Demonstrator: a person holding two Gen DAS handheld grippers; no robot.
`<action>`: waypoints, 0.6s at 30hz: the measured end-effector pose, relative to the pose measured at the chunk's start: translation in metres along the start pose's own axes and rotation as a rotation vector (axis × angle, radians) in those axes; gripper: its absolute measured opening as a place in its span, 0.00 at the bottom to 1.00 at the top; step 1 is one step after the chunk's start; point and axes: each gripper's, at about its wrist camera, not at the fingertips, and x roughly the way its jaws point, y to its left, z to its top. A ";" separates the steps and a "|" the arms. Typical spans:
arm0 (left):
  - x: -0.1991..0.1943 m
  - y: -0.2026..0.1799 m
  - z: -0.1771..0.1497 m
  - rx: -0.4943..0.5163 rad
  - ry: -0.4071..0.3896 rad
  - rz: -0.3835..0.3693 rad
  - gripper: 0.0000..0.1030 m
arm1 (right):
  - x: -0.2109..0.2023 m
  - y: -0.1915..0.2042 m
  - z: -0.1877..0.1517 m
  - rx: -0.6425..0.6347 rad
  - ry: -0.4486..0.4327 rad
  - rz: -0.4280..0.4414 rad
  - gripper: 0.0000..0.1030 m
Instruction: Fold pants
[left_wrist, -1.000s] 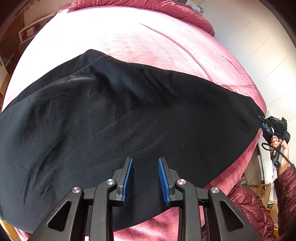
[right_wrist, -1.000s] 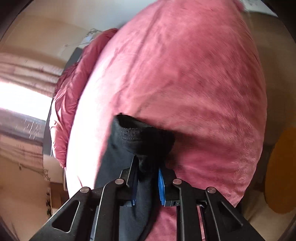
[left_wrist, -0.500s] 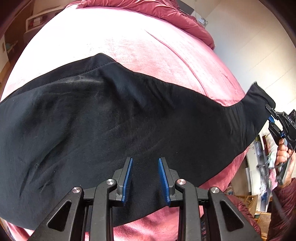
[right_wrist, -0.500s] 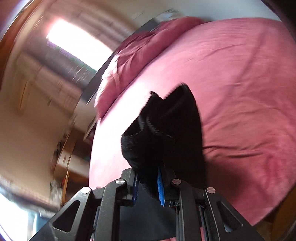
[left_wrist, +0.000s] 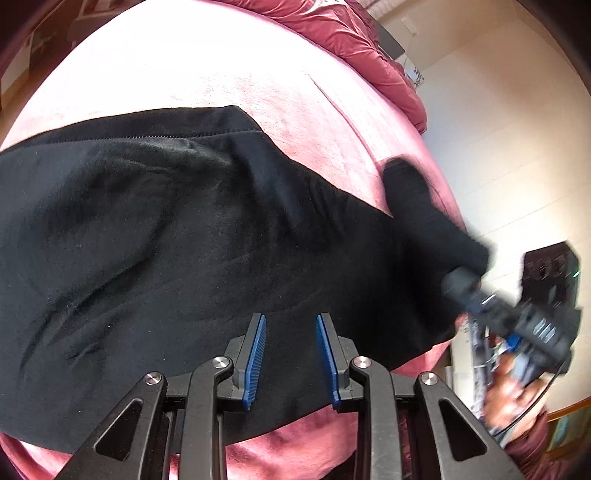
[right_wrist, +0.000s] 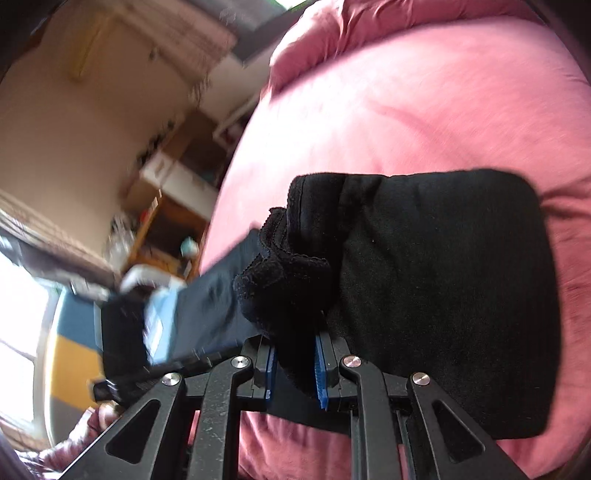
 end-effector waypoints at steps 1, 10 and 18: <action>-0.001 0.003 0.002 -0.012 0.002 -0.012 0.28 | 0.012 0.002 -0.002 -0.008 0.026 -0.007 0.17; -0.004 0.035 0.011 -0.136 0.031 -0.138 0.35 | 0.056 0.020 -0.025 -0.141 0.141 -0.109 0.22; 0.010 0.038 0.032 -0.207 0.102 -0.201 0.54 | 0.025 0.017 -0.047 -0.191 0.182 0.003 0.41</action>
